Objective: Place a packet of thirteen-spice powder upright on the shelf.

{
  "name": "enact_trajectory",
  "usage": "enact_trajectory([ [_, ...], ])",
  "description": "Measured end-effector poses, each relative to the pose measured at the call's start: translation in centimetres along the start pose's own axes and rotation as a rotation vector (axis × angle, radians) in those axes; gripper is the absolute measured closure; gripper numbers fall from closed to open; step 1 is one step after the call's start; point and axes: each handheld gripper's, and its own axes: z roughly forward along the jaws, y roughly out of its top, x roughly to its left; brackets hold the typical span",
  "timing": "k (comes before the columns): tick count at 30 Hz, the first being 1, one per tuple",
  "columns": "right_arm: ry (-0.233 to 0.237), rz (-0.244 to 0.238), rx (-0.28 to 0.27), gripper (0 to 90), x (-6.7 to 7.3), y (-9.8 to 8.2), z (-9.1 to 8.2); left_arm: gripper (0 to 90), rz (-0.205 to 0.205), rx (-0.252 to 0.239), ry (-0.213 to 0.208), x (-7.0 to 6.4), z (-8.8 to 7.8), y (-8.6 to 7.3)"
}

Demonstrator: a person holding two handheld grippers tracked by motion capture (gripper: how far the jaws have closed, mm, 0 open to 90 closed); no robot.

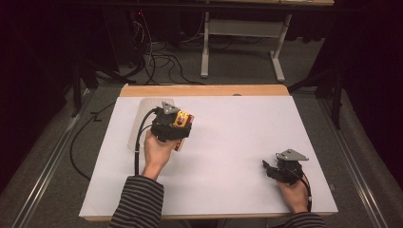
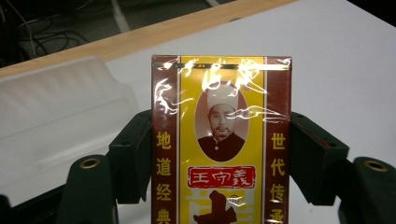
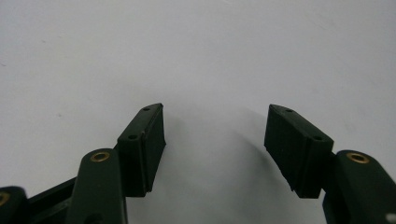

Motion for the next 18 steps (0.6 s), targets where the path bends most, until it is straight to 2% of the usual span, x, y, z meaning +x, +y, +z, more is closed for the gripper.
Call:
enact_trajectory([
  [8,0.001,0.002,0.001,38.6,0.0,0.0,0.0,32.6,-0.019,-0.007,0.064,1.9,-0.6,-0.5],
  [18,0.002,0.000,0.002,38.6,0.0,0.0,0.0,32.6,-0.049,-0.020,0.113,3.2,-0.7,-0.9],
])
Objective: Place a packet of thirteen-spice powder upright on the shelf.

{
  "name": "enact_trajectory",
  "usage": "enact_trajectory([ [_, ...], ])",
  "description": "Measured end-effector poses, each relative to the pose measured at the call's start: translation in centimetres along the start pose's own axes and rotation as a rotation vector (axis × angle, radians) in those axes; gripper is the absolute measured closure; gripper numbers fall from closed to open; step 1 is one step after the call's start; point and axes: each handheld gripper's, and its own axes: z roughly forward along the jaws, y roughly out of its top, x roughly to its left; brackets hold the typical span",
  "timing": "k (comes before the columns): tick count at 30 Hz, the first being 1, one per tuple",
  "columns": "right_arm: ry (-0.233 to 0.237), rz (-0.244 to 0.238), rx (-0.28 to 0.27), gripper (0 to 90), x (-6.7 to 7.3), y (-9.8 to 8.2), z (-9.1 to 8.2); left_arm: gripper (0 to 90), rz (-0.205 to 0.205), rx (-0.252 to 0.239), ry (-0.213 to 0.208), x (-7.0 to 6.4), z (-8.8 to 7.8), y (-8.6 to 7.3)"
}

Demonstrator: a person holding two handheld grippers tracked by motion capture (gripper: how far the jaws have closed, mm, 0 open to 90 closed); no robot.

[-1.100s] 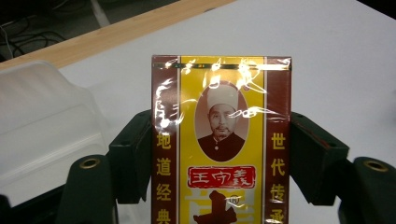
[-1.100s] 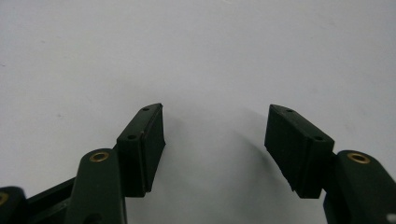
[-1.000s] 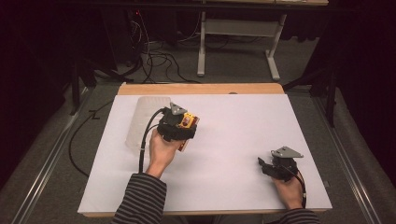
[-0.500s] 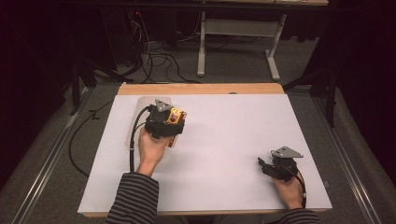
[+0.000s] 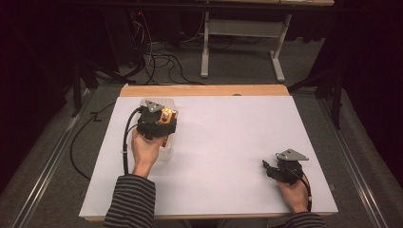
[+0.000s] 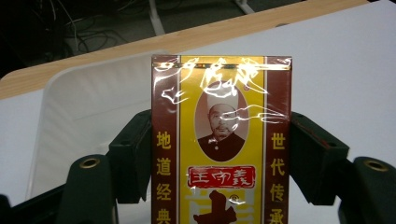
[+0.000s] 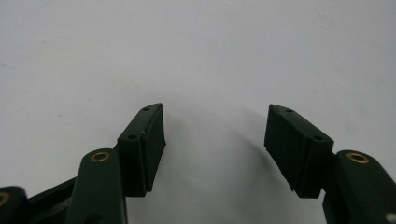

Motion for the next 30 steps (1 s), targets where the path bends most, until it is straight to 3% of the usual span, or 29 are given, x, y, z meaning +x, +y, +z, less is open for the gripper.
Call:
enact_trajectory([
  [17,-0.001,-0.004,-0.003,38.6,0.0,0.0,0.0,32.6,-0.023,0.026,0.026,1.5,0.5,-1.4],
  [30,-0.002,-0.003,-0.004,38.6,0.0,0.0,0.0,32.5,-0.032,0.027,0.048,1.9,0.7,-2.0],
])
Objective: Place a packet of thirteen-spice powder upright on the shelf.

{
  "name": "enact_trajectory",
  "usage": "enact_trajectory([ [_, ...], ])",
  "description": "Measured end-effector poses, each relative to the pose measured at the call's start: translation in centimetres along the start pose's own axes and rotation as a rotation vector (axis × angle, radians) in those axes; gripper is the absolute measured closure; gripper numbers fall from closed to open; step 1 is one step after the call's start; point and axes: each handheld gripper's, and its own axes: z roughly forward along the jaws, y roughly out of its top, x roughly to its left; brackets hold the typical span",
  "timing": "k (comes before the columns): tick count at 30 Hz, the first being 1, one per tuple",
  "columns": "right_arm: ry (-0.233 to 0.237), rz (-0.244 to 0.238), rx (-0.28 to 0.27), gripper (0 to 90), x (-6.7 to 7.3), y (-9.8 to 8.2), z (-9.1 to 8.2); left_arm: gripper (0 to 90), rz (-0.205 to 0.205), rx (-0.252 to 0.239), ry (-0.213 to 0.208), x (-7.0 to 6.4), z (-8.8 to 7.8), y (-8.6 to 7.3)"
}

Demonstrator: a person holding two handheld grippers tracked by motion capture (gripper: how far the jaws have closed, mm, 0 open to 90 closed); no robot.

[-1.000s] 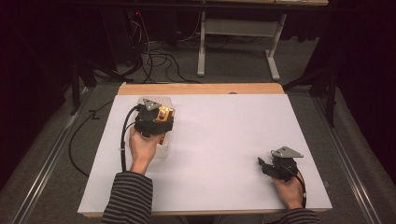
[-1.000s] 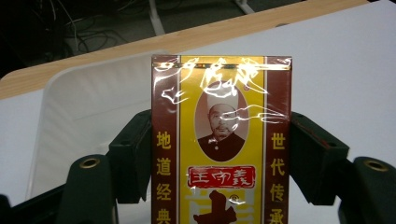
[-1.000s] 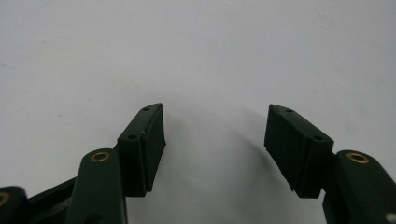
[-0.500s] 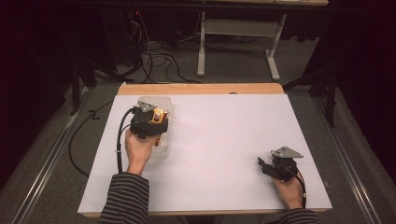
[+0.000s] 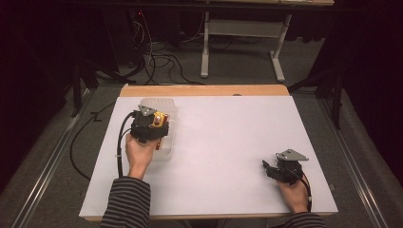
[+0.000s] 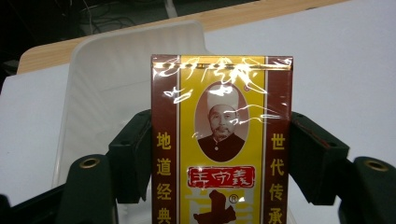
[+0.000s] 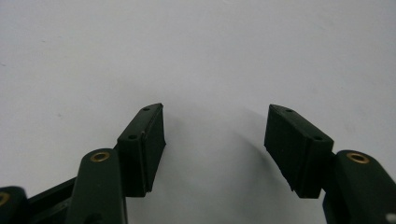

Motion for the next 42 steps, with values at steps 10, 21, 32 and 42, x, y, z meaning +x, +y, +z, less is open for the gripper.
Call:
enact_trajectory([
  [10,-0.001,-0.001,0.000,38.6,0.0,0.0,0.0,32.5,-0.012,-0.006,0.014,0.4,0.0,-0.9],
  [21,-0.001,0.000,0.000,38.6,0.0,0.0,0.0,32.0,-0.025,0.006,0.024,0.8,-0.4,-1.7],
  [32,-0.001,0.000,0.000,38.5,0.0,0.0,0.0,32.0,-0.011,0.012,0.030,0.6,-1.1,-2.3],
  [42,-0.001,-0.001,0.000,38.5,0.0,0.0,0.0,32.0,-0.005,0.023,0.028,0.4,-1.5,-3.2],
])
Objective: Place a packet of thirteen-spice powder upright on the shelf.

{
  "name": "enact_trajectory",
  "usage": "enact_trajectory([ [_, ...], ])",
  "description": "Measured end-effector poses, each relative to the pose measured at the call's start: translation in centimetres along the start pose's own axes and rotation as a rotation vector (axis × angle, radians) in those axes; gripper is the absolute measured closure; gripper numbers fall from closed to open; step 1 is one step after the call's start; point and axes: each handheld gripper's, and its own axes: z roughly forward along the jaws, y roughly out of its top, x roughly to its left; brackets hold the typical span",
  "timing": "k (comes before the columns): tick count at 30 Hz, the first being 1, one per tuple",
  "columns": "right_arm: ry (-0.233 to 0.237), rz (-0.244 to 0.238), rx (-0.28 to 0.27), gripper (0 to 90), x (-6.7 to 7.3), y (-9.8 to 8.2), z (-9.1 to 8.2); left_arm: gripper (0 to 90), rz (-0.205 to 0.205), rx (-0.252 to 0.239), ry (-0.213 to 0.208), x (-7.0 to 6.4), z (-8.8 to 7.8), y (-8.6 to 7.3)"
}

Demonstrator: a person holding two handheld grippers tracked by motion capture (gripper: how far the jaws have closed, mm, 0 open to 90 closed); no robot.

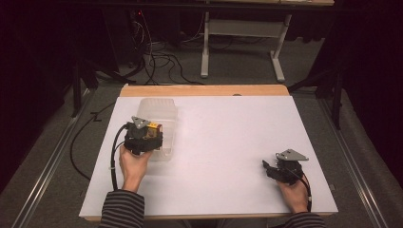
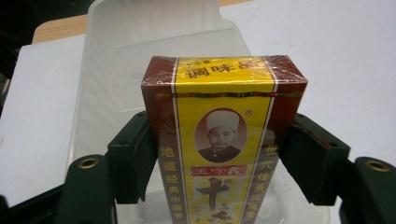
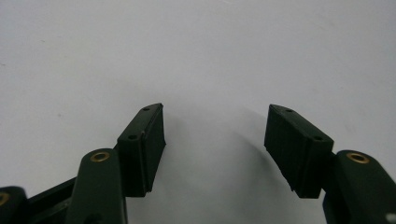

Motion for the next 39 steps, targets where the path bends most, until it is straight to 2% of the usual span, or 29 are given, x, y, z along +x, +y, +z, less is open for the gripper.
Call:
enact_trajectory([
  [5,0.000,0.001,0.000,38.5,0.0,0.0,0.0,32.0,0.003,-0.016,-0.005,-0.4,-0.4,0.0],
  [11,0.000,0.001,0.000,38.6,0.0,0.0,0.0,32.0,0.024,-0.008,0.005,-0.7,-0.6,-0.2],
  [23,0.000,0.001,0.000,38.5,0.0,0.0,0.0,31.8,0.006,0.004,-0.002,-0.5,-0.6,-1.2],
  [27,0.000,-0.001,0.000,38.5,0.0,0.0,0.0,31.3,0.012,0.010,0.000,-0.4,-0.7,-1.3],
  [39,0.000,-0.002,0.001,38.6,0.0,0.0,0.0,26.8,-0.005,-0.013,-0.012,-0.1,-1.3,-1.3],
])
